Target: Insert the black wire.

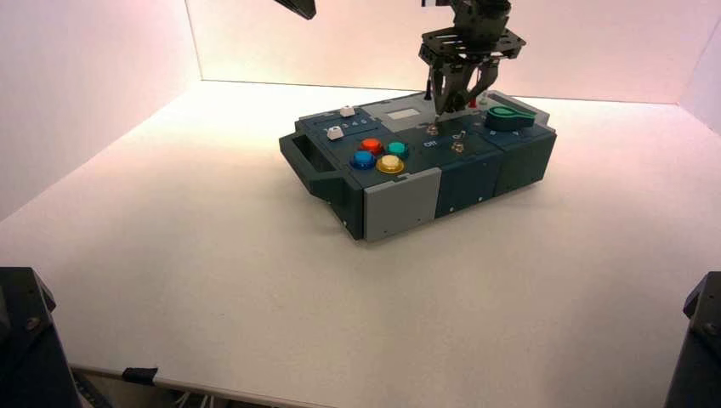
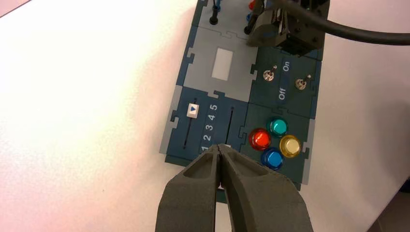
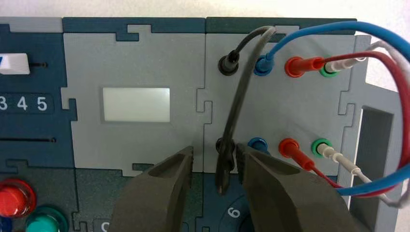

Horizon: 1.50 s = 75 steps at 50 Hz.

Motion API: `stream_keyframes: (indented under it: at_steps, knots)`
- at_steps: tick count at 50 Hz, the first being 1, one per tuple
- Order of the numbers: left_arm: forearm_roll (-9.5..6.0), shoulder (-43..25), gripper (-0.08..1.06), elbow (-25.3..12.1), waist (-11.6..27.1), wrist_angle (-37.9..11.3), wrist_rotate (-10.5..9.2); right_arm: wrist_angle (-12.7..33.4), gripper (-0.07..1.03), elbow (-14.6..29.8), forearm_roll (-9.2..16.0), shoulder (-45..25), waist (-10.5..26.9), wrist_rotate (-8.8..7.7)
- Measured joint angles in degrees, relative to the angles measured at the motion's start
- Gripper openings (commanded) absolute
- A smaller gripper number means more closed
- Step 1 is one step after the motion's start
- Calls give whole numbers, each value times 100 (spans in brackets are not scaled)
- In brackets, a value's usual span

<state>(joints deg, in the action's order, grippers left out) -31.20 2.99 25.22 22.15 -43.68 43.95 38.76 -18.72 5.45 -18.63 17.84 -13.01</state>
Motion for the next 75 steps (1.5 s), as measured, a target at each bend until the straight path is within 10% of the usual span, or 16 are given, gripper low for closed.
stream_keyframes:
  at_steps: [45,75]
  knots:
    - [9,0,-3,0,9,-26,0,88,41,141,-18,105,-26,79]
    - [9,0,-3,0,0,-26,0,290,17,378,-193,97,-26,79]
